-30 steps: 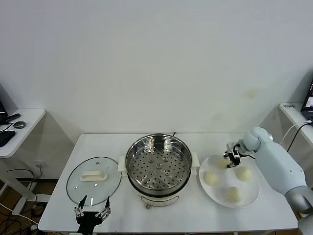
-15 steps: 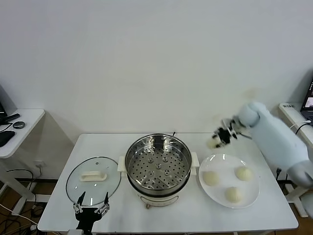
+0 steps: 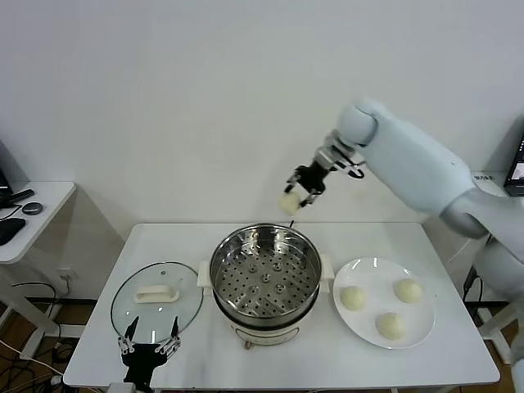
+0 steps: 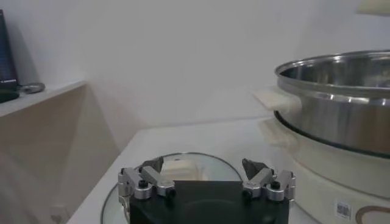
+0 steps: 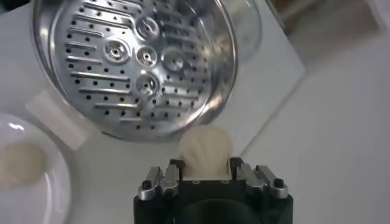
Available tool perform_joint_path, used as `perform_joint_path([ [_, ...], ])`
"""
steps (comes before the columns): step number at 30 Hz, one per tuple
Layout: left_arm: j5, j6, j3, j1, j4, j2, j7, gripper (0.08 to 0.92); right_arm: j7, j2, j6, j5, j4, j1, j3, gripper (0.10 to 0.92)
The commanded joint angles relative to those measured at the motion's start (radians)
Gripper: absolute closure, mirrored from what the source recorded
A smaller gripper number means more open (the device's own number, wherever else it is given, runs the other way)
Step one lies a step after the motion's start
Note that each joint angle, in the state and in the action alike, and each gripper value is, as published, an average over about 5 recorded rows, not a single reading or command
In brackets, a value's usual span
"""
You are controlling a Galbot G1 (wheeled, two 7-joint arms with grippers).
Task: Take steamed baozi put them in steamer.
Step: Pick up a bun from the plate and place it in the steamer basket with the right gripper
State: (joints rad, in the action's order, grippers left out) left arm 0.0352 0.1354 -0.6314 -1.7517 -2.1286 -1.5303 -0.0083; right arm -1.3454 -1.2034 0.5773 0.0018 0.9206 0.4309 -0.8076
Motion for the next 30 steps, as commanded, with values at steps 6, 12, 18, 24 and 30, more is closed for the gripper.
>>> perform_joint_path([
  [6, -0.029, 0.002, 0.001, 0.010, 0.002, -0.005, -0.004, 0.177, -0.009, -0.164, 0.252, -0.152, 0.032, 0.025, -0.191, 0.560],
  [12, -0.030, 0.005, 0.005, 0.026, 0.009, -0.025, 0.001, 0.177, -0.004, -0.171, 0.251, -0.202, 0.045, -0.036, -0.174, 0.559],
  [18, -0.031, 0.005, 0.007, 0.030, 0.020, -0.021, 0.000, 0.177, 0.024, -0.172, 0.250, -0.321, 0.043, -0.095, -0.120, 0.558],
  [24, -0.031, 0.006, 0.010, 0.038, 0.027, -0.024, 0.002, 0.177, 0.055, -0.192, 0.250, -0.330, 0.018, -0.132, -0.102, 0.558],
  [30, -0.033, 0.007, 0.010, 0.040, 0.030, -0.023, 0.003, 0.177, 0.099, -0.205, 0.249, -0.405, -0.002, -0.159, -0.077, 0.558],
])
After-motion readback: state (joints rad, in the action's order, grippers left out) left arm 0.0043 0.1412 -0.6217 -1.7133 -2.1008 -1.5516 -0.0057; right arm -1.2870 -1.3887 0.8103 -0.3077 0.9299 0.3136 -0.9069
